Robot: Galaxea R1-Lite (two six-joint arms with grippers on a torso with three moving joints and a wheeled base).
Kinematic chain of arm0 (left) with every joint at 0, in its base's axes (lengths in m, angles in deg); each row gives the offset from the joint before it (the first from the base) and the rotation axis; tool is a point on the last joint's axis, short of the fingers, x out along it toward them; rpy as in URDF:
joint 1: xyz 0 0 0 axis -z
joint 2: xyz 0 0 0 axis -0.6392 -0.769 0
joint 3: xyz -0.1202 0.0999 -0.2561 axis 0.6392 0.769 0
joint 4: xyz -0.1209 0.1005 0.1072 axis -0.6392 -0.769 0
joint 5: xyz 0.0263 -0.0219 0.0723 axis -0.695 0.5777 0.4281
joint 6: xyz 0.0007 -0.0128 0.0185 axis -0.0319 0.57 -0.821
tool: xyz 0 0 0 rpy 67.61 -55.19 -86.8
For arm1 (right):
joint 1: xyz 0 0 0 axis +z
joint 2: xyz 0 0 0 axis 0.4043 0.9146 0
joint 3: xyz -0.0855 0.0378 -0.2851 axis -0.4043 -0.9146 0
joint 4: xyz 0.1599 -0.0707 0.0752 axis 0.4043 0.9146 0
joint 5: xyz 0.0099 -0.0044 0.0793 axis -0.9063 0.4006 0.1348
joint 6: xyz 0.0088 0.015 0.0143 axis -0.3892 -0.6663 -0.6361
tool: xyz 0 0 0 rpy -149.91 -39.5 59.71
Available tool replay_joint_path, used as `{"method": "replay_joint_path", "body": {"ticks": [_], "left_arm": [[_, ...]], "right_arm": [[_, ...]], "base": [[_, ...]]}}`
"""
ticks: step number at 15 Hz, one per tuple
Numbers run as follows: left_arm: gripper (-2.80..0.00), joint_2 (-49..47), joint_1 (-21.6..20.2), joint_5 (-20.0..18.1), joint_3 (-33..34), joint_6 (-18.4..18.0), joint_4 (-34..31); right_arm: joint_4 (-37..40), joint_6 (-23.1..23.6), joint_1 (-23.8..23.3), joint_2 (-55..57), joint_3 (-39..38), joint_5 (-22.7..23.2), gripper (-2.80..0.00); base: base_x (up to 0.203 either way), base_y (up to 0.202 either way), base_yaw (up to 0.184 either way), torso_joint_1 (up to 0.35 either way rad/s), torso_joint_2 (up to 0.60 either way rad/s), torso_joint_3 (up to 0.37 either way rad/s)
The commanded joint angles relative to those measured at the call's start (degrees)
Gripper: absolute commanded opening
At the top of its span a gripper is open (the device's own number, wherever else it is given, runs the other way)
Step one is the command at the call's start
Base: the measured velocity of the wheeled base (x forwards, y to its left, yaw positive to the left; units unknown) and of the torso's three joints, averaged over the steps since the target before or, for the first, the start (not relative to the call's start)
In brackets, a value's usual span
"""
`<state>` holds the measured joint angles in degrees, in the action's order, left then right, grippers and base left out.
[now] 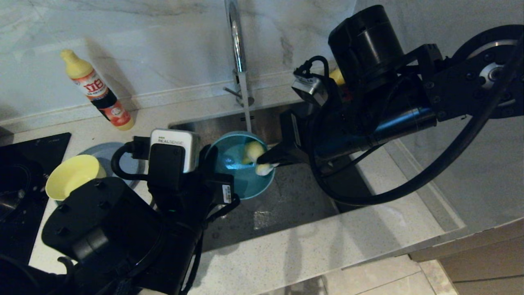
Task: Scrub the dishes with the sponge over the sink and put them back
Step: Wipe the bowl
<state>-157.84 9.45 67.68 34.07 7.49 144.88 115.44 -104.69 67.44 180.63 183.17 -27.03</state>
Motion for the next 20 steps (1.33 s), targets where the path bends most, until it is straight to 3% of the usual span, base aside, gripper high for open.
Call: {"method": "replay_joint_path", "body": {"ticks": [1,6,12,20], "left_arm": [[-2.8,-0.35,0.16,0.27,0.06,-0.02,0.49],[-2.8,-0.17,0.43,0.27,0.68,-0.02,0.49],[-2.8,-0.08,-0.4,0.45,-1.08,0.33,0.49],[-2.8,-0.42,-5.12,0.41,-5.27,0.33,0.49]], "right_arm": [[-0.61,-0.17,0.0,0.15,-0.07,0.31,-2.8],[-1.28,-0.17,-0.85,-1.32,-0.16,0.26,-2.8],[3.6,-0.43,-0.94,-2.27,-0.42,0.35,-2.8],[7.9,-0.08,0.01,-4.64,-0.77,0.35,-2.8]], "base": [[0.0,0.0,0.0,0.0,0.0,0.0],[0.0,0.0,0.0,0.0,0.0,0.0],[0.0,0.0,0.0,0.0,0.0,0.0],[0.0,0.0,0.0,0.0,0.0,0.0]]}}
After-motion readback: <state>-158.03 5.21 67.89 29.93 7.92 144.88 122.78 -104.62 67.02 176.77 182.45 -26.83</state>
